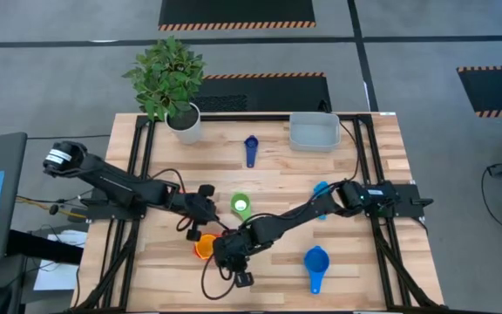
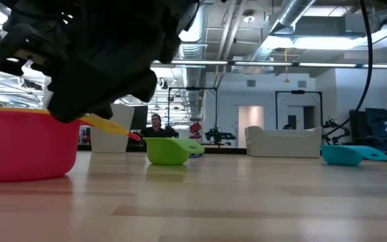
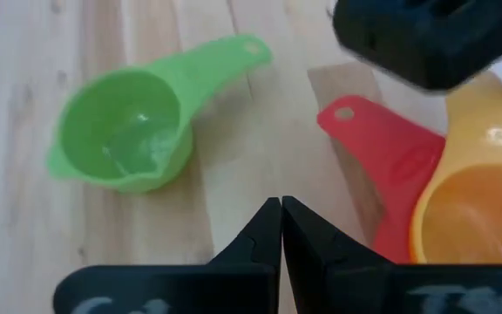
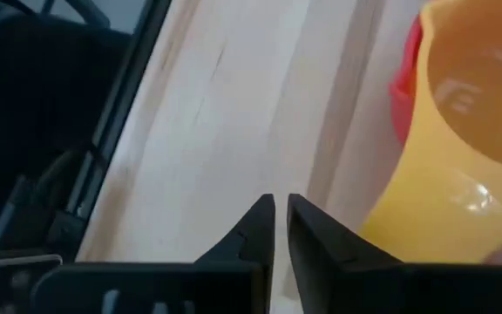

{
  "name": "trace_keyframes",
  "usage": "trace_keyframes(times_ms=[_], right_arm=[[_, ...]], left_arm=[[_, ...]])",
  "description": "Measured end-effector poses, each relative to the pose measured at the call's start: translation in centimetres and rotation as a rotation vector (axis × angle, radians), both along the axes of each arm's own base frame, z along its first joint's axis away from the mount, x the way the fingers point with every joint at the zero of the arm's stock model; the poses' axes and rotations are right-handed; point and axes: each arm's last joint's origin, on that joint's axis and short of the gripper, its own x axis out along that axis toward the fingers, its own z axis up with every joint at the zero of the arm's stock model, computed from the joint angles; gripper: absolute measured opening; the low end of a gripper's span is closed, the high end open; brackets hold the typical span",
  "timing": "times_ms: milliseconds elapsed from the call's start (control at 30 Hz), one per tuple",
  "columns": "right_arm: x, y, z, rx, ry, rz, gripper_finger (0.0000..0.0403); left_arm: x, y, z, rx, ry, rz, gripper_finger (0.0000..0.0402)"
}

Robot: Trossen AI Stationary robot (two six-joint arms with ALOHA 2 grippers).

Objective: Nest measuring cups in basket
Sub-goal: Stack the yellow measuring cup on top of the red measuring cup

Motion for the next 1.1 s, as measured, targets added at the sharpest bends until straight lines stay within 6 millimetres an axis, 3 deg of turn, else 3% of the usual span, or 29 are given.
trace_keyframes(times_ms=[200, 400, 600, 1100], right_arm=[[-0.1, -0.1, -0.2, -0.037, 0.015, -0.04, 0.0051], [-0.5, -0.5, -0.5, -0.125, 0.056, -0.12, 0.0051], [-0.9, -1.1, -0.3, -0.267, 0.051, -0.204, 0.0051], [-1.1, -1.0, -0.1, -0.374, 0.02, -0.216, 0.0051]], left_arm=[[1.4, -0.5, -2.7, -0.028, 0.069, -0.048, 0.0], [2.7, -1.1, -4.1, -0.035, 0.12, -0.102, 0.0], [3.4, -1.6, -3.7, -0.019, 0.099, -0.164, 0.0], [3.9, -2.5, -2.9, -0.033, 0.064, -0.24, 0.0]])
